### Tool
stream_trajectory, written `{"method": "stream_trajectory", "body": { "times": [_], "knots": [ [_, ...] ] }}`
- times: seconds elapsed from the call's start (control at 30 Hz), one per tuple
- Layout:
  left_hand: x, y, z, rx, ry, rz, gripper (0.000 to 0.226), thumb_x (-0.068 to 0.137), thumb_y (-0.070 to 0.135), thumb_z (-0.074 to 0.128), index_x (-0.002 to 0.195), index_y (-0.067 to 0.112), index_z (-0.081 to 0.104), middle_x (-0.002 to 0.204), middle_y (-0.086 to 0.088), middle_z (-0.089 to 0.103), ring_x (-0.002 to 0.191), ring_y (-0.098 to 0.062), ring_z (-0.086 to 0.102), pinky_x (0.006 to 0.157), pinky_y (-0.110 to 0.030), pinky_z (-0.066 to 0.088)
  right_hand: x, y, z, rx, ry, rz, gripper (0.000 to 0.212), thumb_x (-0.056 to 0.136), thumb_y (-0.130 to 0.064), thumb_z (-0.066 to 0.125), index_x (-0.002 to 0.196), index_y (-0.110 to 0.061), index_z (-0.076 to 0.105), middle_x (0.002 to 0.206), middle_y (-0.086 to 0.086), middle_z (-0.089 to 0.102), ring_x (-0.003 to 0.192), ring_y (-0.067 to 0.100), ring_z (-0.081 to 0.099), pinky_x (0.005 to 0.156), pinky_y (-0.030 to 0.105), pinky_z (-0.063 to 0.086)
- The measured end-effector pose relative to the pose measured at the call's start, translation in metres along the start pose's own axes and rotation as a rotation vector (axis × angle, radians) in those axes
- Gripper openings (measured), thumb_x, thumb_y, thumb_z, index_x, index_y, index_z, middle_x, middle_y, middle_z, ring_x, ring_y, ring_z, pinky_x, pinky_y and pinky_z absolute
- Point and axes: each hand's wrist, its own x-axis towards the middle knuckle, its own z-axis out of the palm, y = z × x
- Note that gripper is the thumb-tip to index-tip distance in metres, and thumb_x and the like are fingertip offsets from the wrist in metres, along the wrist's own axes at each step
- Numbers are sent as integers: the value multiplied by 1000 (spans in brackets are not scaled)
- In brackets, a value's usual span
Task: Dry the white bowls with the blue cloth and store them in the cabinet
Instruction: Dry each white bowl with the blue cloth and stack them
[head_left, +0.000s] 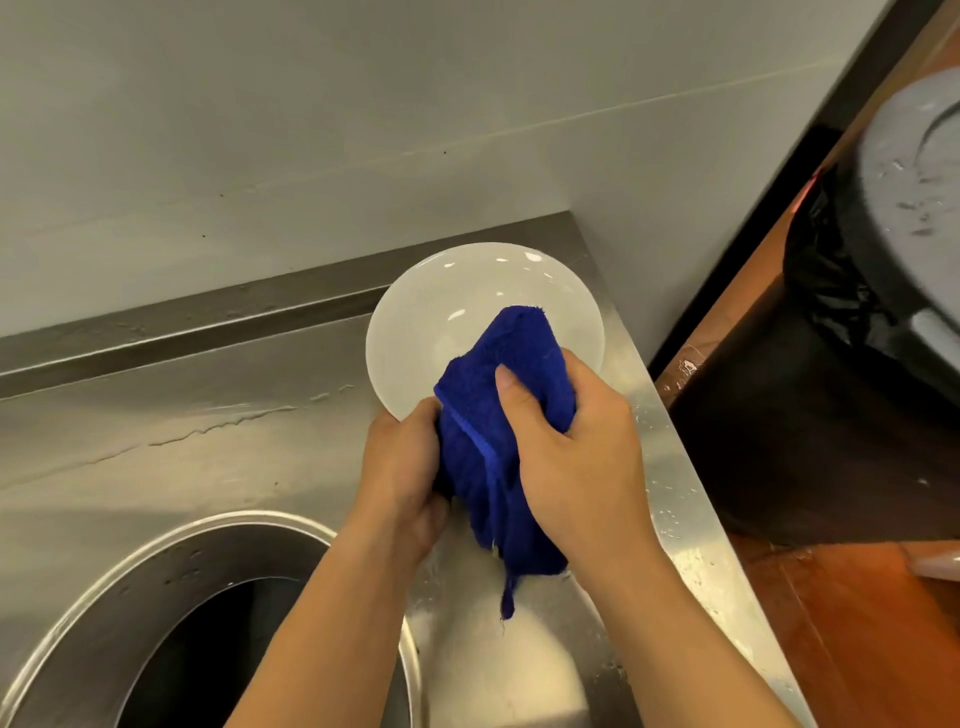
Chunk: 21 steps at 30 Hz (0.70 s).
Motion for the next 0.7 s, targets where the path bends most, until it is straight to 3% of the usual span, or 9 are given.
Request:
{"method": "stream_trajectory", "body": {
  "times": [0.17, 0.3, 0.33, 0.4, 0.47, 0.53, 0.63, 0.7],
  "knots": [
    [-15, -4, -2, 6, -2, 85, 33, 98, -4, 55, 117, 14, 75, 95, -8, 85, 76, -19, 82, 58, -28, 62, -1, -1, -5, -11, -5, 1, 20, 99, -27, 65, 81, -32, 61, 61, -26, 61, 60, -8, 61, 50, 5, 44],
    [-45, -2, -16, -71, -11, 113, 39, 97, -2, 56, 128, 17, 71, 111, -8, 83, 91, -21, 83, 63, -28, 63, -12, -15, -13, 32, -14, 75, 21, 99, -31, 65, 79, -26, 66, 68, -9, 68, 59, 1, 63, 52, 11, 47],
    [-55, 3, -22, -115, -2, 106, 40, 96, -1, 58, 130, 17, 70, 111, -9, 83, 91, -22, 83, 62, -29, 63, -15, -23, -17, 101, 12, 129, 19, 99, -32, 65, 81, -26, 68, 71, -8, 71, 62, 3, 67, 57, 16, 52],
    [-74, 13, -33, -197, 35, 86, 39, 97, 6, 63, 132, 21, 67, 111, -10, 83, 89, -25, 83, 59, -35, 64, -20, -43, -32, 307, 125, 228, 15, 97, -31, 68, 83, -29, 72, 80, -4, 77, 78, 20, 75, 72, 39, 61],
    [-97, 22, -42, -233, 29, 94, 33, 100, 21, 63, 132, 26, 64, 113, -8, 83, 91, -28, 83, 59, -41, 65, -26, -65, -54, 420, 221, 198, 5, 90, -32, 71, 88, -28, 74, 92, 2, 79, 95, 34, 75, 86, 55, 61],
    [-126, 32, -50, -208, 3, 127, 42, 95, 45, 61, 134, 29, 62, 115, -5, 83, 95, -27, 82, 61, -43, 65, -36, -92, -65, 237, 217, 32, 8, 86, -33, 71, 93, -30, 70, 90, -5, 76, 88, 19, 74, 78, 43, 62],
    [-172, 32, -56, -107, -16, 156, 72, 77, 66, 59, 141, 34, 59, 126, 0, 79, 108, -22, 79, 73, -42, 68, -48, -116, -52, -175, 135, -251, 24, 92, -18, 66, 109, -35, 69, 89, -16, 69, 79, -1, 61, 74, 4, 42],
    [-200, 26, -58, -103, -38, 144, 79, 72, 68, 62, 143, 33, 59, 129, 0, 78, 113, -21, 77, 82, -42, 67, -55, -123, -28, -355, 8, -252, 36, 93, -13, 66, 125, -28, 68, 107, -2, 67, 87, 2, 53, 78, -2, 33]
  ]
}}
